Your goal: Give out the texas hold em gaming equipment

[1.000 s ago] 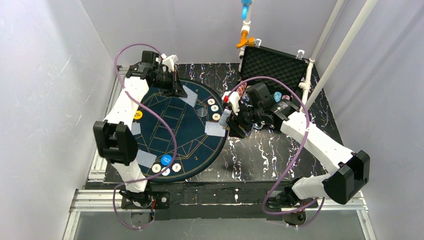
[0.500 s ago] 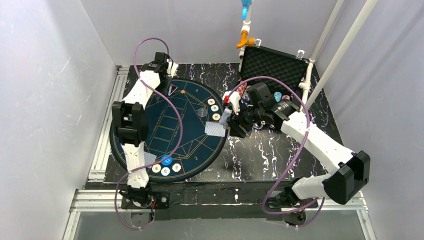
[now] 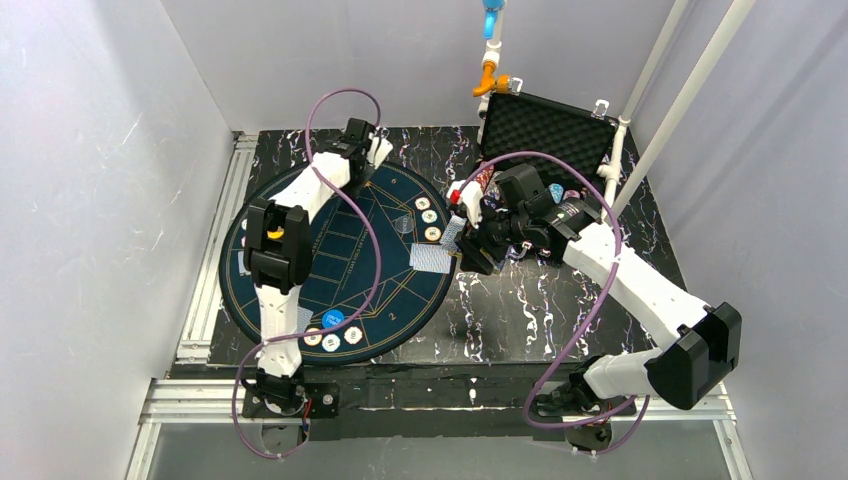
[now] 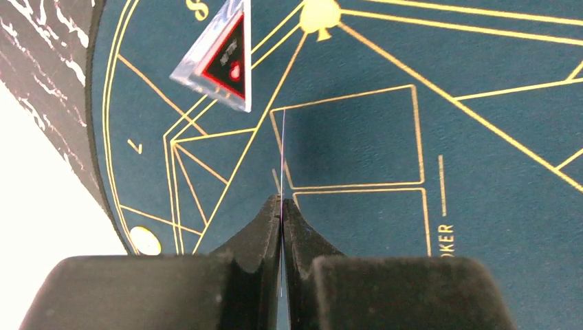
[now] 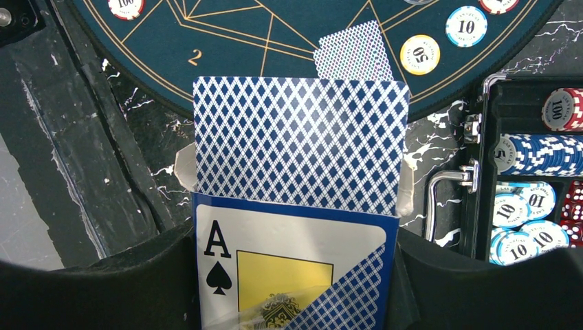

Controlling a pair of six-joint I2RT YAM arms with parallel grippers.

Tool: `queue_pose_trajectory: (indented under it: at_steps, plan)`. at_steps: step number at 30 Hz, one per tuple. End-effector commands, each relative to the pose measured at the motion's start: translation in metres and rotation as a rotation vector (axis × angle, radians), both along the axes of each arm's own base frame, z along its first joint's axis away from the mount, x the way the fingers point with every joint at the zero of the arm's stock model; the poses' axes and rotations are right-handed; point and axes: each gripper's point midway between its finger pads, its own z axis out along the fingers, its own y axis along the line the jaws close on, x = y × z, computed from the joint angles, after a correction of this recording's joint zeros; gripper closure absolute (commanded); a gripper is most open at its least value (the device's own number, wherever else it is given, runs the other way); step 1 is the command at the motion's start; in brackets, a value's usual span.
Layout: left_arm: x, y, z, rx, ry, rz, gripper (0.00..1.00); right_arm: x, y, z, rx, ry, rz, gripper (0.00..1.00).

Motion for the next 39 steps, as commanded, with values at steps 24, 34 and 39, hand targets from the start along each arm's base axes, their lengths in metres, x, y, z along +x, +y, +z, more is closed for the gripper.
queue_pose_trajectory:
  at_steps: [24,34,39]
  plan:
    - [-0.019,-0.045,-0.052,-0.074,0.160,0.008,1.00,-0.002,-0.004,0.016,0.044,-0.032,0.004,0.99]
    - [-0.010,-0.055,-0.051,-0.123,0.167,0.062,0.92,-0.002,-0.003,0.016,0.047,-0.029,0.005,0.99]
    - [-0.007,-0.060,-0.048,-0.145,0.170,0.088,0.82,-0.002,-0.003,0.016,0.049,-0.028,0.006,0.99]
